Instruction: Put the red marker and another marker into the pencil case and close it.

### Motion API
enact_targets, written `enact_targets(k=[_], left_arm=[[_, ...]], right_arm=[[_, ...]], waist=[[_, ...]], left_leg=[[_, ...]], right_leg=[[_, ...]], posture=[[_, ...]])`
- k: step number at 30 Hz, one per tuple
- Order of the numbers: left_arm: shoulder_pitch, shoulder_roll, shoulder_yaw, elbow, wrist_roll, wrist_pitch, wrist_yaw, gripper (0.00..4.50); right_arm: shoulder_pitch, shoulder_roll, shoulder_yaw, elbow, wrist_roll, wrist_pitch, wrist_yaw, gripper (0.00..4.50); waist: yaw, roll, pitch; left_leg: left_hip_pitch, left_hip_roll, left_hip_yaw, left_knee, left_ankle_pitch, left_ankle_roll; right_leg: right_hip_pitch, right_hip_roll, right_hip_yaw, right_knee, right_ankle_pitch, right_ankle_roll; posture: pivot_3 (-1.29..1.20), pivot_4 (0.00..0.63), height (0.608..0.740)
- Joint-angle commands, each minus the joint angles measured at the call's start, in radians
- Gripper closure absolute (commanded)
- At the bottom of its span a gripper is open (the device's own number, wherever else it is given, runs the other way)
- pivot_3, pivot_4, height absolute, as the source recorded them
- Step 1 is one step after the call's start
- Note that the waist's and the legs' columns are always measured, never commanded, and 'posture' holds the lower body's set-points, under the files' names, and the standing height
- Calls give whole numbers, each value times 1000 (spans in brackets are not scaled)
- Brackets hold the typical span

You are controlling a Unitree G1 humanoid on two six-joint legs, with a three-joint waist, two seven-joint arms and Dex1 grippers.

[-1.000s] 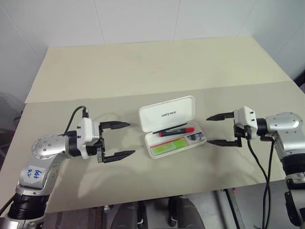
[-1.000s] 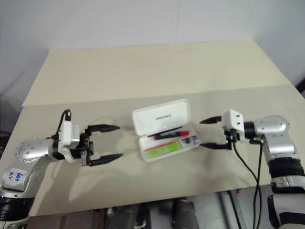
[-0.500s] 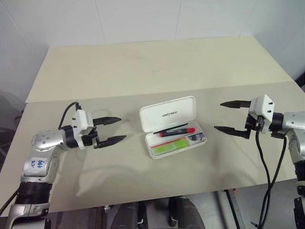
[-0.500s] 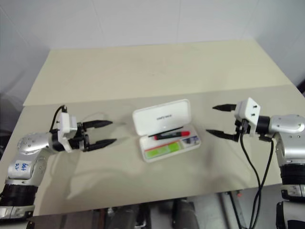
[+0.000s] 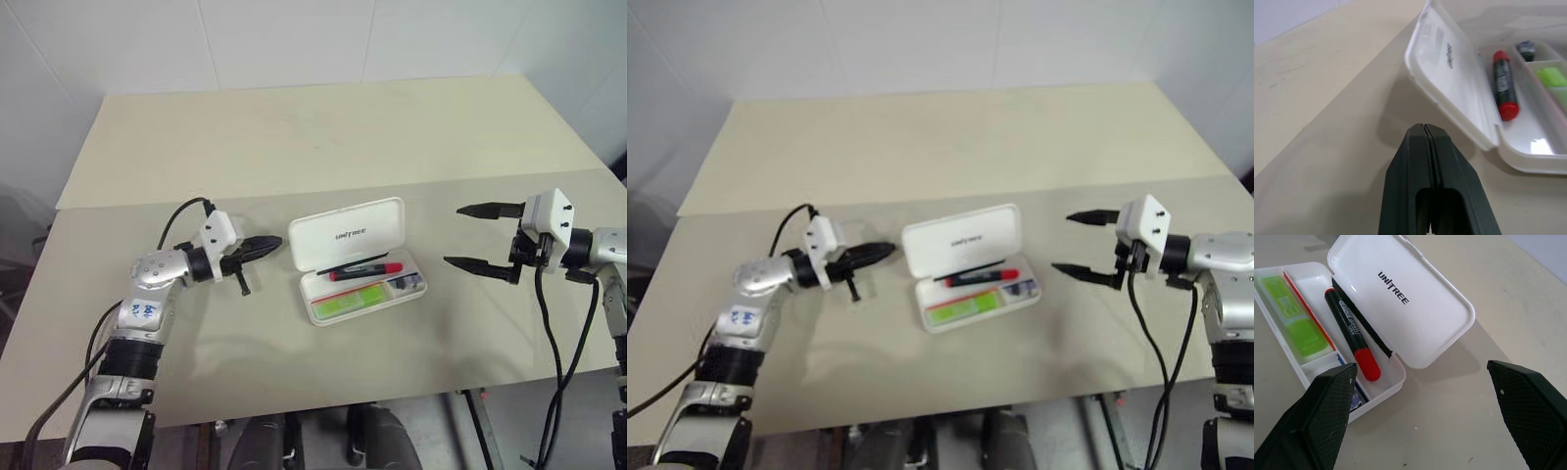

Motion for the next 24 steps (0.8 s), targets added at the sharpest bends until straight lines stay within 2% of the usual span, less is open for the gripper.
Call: enact_targets(k=[1,7,11,17,24], left_arm=[[-38,-16,-2,22,19,-43,19,4478],[-72,-47,-11,34,10,-95,-4,4478],[-76,-33,-24,10,23,-117,-29,4478],[-88,-17,-54,-60,-11,-118,-138,4478],[-88,-21,-103,-94,24,-138,-176,4478]], right_arm=[[9,-28,-48,-43,14,1,-12,0],[33,-29,-54,-71,18,8,-27,0],[23,-9,-71,-73,12,-44,-61,0],[4,-14,-70,-73,27,-10,-69,0],[19,-8,-76,-94,35,-2,-83,0]], waist=[[0,0,0],[0,0,0],[0,0,0],[1,0,0],[0,0,0]], left_leg=[[0,0,0,0,0,0],[0,0,0,1,0,0],[0,0,0,1,0,0],[0,0,0,1,0,0],[0,0,0,1,0,1]], right_leg=[[0,0,0,0,0,0],[0,0,0,0,0,0],[0,0,0,0,0,0],[0,0,0,0,0,0],[0,0,0,0,0,0]], posture=[[0,150,740],[0,150,740],[0,150,740],[0,150,740],[0,150,740]])
